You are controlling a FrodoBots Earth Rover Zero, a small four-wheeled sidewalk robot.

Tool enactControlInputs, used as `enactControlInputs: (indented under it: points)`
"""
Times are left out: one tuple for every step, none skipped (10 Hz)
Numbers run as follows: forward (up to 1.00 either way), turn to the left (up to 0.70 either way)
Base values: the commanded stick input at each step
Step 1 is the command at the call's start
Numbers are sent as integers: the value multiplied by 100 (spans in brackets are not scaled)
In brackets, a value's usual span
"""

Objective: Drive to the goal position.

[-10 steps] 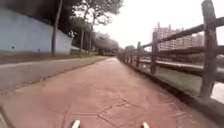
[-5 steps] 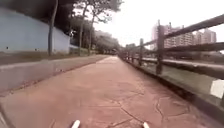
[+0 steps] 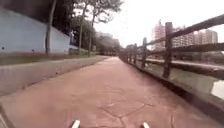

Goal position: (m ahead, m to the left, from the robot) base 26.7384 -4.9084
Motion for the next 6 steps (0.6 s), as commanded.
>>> enactControlInputs:
  points:
    - [70, 0]
    - [70, 7]
    - [70, 15]
    - [70, 33]
    - [70, 9]
    - [70, 0]
